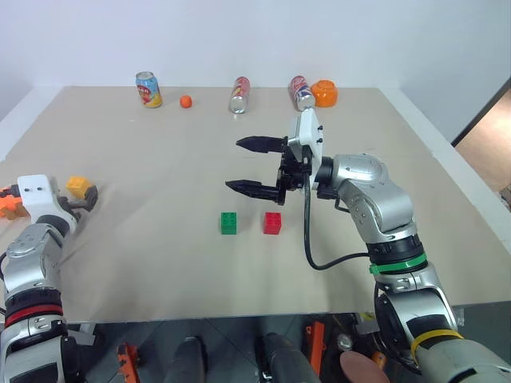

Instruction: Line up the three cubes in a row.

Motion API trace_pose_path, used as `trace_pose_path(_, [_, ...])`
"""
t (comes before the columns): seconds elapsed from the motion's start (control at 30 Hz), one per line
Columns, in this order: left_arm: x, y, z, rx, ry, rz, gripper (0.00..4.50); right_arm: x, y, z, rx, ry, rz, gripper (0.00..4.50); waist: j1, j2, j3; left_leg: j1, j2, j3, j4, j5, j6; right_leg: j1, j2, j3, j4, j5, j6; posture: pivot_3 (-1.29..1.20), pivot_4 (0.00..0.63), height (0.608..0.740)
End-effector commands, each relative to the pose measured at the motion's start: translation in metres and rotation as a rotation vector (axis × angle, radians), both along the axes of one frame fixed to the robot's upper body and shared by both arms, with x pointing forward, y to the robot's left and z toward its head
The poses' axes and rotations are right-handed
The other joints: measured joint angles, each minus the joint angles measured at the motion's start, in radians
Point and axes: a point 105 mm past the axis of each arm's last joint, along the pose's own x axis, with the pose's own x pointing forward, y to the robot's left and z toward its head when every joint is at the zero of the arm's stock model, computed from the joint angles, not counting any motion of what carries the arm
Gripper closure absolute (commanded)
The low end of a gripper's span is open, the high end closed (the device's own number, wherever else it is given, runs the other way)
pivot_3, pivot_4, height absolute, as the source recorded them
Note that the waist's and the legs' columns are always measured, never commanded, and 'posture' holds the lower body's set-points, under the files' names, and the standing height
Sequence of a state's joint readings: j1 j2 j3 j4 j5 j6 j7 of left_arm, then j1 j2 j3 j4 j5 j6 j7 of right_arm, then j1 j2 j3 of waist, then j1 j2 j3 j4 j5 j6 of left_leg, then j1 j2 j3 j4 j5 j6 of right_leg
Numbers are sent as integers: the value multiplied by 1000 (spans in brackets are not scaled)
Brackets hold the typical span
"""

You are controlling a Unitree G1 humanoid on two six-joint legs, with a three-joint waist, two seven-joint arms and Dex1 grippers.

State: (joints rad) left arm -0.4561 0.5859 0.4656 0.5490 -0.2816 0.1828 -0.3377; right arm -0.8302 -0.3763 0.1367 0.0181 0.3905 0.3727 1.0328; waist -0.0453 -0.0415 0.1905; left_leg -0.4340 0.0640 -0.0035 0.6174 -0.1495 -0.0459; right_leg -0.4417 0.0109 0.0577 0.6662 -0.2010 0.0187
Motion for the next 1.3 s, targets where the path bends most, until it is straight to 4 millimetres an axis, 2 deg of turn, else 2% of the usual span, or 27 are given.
trace_pose_path(0.03, [5,4,18,52,-43,5,21,-7,-3,23,43,-77,5,0,0,0,0,0,0,0,0,0,0,0,0,0,0,0,0,0,150,740])
trace_pose_path(0.3, [16,-3,2,82,52,-30,21,-7,-4,23,38,-80,1,0,0,0,0,0,0,0,0,0,0,0,0,0,0,0,0,0,150,740])
trace_pose_path(0.43, [20,-1,0,85,72,-12,21,-6,-5,23,36,-82,-6,0,1,0,0,0,0,0,0,0,0,0,0,-1,0,0,0,0,150,740])
trace_pose_path(0.53, [24,-1,1,89,78,-8,857,-5,-6,22,31,-83,-10,0,1,0,0,0,0,0,0,0,0,0,0,-1,0,0,0,0,150,740])
trace_pose_path(0.73, [28,-3,3,91,72,-16,2960,-3,-7,21,22,-84,-17,0,0,0,0,0,0,0,-1,0,0,0,0,-1,0,0,0,0,150,740])
trace_pose_path(0.77, [29,-3,3,91,72,-16,3192,-3,-7,20,21,-85,-18,0,0,0,0,0,0,0,-1,0,0,0,0,-1,0,0,0,0,150,740])
trace_pose_path(0.9, [29,-6,5,87,57,-46,3199,-2,-8,20,18,-88,-22,0,0,0,0,0,0,0,-1,0,0,0,0,-1,0,0,0,0,150,740])
trace_pose_path(1.03, [30,-24,19,107,-14,-184,3199,-4,-10,18,0,-86,-7,0,0,0,0,-1,0,0,-1,0,0,0,0,-1,0,0,0,0,150,740])
trace_pose_path(1.2, [23,-59,37,215,-82,-487,3199,-25,-24,7,-117,-47,121,0,1,0,0,-2,0,0,-1,0,0,-1,-1,-1,-1,-1,-1,0,150,740])
trace_pose_path(1.3, [9,-78,47,249,-130,-697,3199,-33,-36,-3,-194,-37,154,0,1,0,0,-2,0,0,-1,-1,-2,-1,-1,-1,-1,-4,-4,0,150,740])
